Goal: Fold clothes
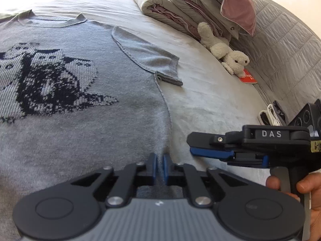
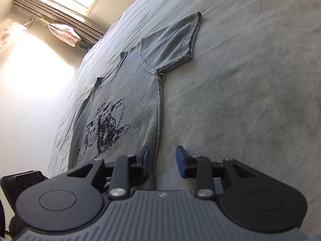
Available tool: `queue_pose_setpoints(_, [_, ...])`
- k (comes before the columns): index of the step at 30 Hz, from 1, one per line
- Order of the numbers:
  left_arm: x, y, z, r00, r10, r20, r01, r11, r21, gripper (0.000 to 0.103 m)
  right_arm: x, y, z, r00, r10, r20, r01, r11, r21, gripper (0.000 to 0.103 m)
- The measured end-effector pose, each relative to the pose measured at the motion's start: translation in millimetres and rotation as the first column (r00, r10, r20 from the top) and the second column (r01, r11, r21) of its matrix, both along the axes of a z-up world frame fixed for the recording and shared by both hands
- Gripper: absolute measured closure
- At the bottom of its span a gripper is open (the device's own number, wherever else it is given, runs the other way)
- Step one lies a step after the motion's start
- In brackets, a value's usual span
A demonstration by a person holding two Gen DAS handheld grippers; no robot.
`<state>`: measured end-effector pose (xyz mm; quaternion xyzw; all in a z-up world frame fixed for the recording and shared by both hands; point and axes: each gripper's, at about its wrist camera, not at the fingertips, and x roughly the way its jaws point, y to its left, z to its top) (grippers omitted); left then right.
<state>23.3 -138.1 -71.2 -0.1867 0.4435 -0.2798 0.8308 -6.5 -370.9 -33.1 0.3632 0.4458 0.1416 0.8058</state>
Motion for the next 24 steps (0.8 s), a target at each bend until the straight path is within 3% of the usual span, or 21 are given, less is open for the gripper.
queue_pose_setpoints(2, [3.5,15.5,-13.0,0.998,0.036,-0.059,-0.043,0.991,-0.127,0.099,-1.3,-2.0,-3.8,1.000,0.000,-0.013,0.000,0.999,0.046,0.068])
queue_pose_setpoints(5, [8.0,37.7,-35.5,0.983,0.075,-0.166,-0.123,0.945,-0.302,0.100,-0.3,-4.3,-9.5,1.000,-0.002,-0.024,0.004,0.995,0.100,0.067])
queue_pose_setpoints(16, [8.3,46.1,-51.7,0.972,0.027,-0.235,-0.146,0.850,-0.507,0.100,15.5,3.2,-24.0,1.000,0.000,0.028,-0.006,0.983,0.186,0.067])
queue_pose_setpoints(18, [8.2,44.6,-51.3,0.973,0.021,-0.232,-0.138,0.855,-0.500,0.100,15.2,4.6,-24.9,0.999,0.013,0.047,-0.021,0.983,0.184,0.068])
queue_pose_setpoints(20, [9.3,41.8,-49.0,0.974,0.023,-0.224,-0.130,0.869,-0.477,0.100,13.7,4.9,-25.6,0.998,0.030,0.058,-0.040,0.983,0.177,0.076])
queue_pose_setpoints(22, [9.2,37.6,-43.4,0.980,0.027,-0.198,-0.110,0.898,-0.426,0.099,11.9,3.6,-26.7,0.998,0.043,0.043,-0.051,0.981,0.186,0.090])
queue_pose_setpoints(24, [8.1,33.5,-36.4,0.987,0.025,-0.158,-0.083,0.926,-0.367,0.098,7.3,-0.9,-22.7,0.999,0.037,0.033,-0.043,0.983,0.177,0.095])
